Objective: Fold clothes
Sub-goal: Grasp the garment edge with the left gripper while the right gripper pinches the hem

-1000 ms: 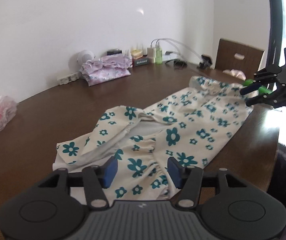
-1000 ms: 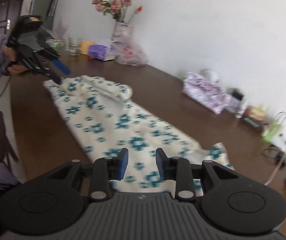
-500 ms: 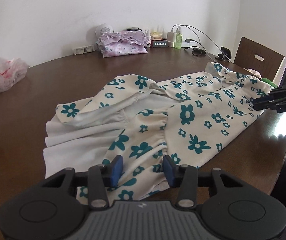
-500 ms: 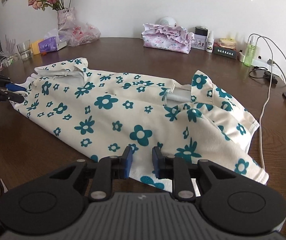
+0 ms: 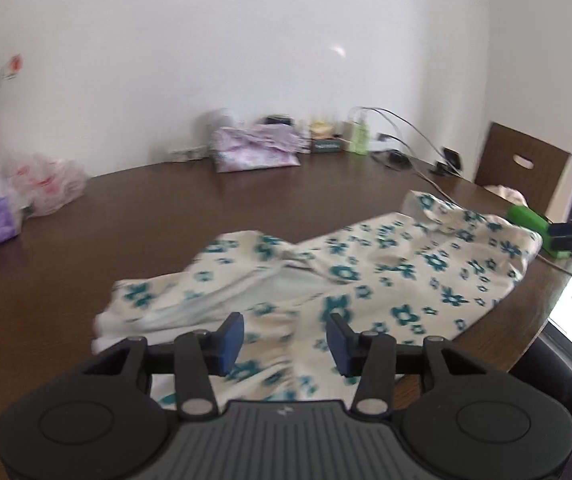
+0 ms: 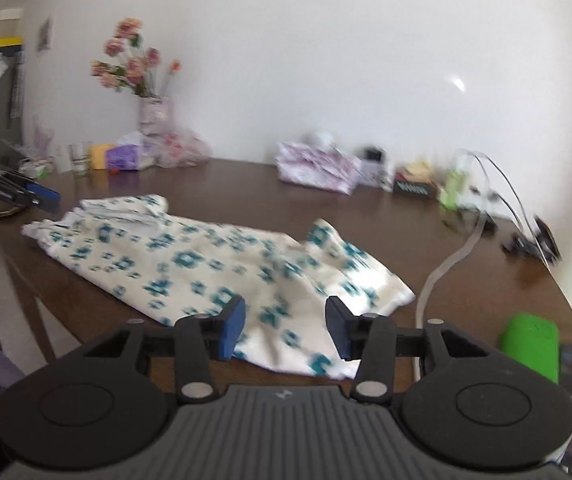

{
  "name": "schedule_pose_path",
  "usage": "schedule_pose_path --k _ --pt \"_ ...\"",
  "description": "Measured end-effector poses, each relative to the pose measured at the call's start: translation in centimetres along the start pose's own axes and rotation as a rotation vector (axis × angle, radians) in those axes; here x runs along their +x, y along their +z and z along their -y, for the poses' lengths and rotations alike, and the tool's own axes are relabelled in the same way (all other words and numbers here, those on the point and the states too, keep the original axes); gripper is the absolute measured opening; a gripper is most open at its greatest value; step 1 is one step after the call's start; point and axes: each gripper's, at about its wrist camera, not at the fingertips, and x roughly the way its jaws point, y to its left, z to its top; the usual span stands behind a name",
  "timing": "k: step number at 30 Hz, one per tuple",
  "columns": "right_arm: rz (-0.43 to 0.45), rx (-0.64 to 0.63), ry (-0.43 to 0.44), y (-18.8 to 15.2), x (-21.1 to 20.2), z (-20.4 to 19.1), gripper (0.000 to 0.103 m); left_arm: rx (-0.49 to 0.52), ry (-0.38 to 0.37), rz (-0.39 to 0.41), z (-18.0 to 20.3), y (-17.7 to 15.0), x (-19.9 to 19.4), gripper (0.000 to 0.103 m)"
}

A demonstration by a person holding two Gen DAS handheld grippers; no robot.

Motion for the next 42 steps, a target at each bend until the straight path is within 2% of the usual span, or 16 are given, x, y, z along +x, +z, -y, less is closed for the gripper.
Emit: schedule_pose_path --k 1,3,5,7,14,18,20,22,23,31,33,35,36,37,40,42 --pt "-0.005 0.023 -0.013 0.0 0.8 0.4 0.027 0.013 -0.012 -0.023 0.5 0.1 1.6 0.044" --pt "0.007 0.075 -0.029 0.3 2.5 1.1 0.017 0.003 -0.001 -0.084 1.1 -0.2 4.0 0.043" --pt "0.015 0.130 -0.035 0.7 4.4 1.6 0.017 -0.024 0.018 -0.121 0.9 -0.8 5.5 0.041" --pt "-0.072 0.123 -0.069 0.6 6.9 1.6 0.013 -0.041 0.027 -0.124 0.6 -1.2 5.8 0.041" --pt "-0.223 0.194 -0.177 -0.8 7.1 3.2 0.014 -0.044 0.029 -0.129 0.2 -1.3 5.2 0.040" --pt "-0.164 0.205 -0.112 -0.8 5.3 4.2 0.052 0.009 -0.016 -0.072 1.2 0.7 4.6 0.052" --pt "-0.170 0.242 -0.110 -0.9 5.6 5.1 0.049 0.068 -0.035 -0.070 2.4 1.4 5.2 0.058" --pt "-0.174 0.279 -0.081 -1.0 6.2 5.7 0.019 0.100 -0.032 -0.105 3.2 1.7 6.6 0.058" --pt "-0.176 0.297 -0.067 -1.0 6.5 5.9 0.013 0.100 -0.021 -0.123 3.2 1.7 7.2 0.058" --pt "-0.212 0.292 -0.057 -1.0 3.0 5.6 0.005 0.038 -0.013 -0.169 2.1 0.9 8.4 0.061" --pt "-0.231 0.273 -0.073 -1.4 3.2 5.3 0.008 0.040 -0.004 -0.166 2.0 1.1 8.1 0.061" --pt "-0.232 0.250 -0.095 -1.3 3.2 5.0 0.025 0.059 0.004 -0.140 2.1 1.7 7.0 0.059" --pt "-0.186 0.233 -0.099 -0.4 2.6 5.1 0.043 0.073 0.005 -0.121 2.0 2.1 6.1 0.059" --pt "-0.141 0.215 -0.104 0.4 2.0 5.1 0.048 0.096 0.007 -0.107 1.7 2.7 5.2 0.059" --pt "-0.024 0.160 -0.088 4.0 1.9 5.3 0.048 0.203 0.041 -0.077 0.0 5.0 3.3 0.065" --pt "-0.032 0.074 -0.079 6.9 4.2 5.1 0.048 0.233 0.049 -0.083 -1.9 6.9 3.7 0.068"
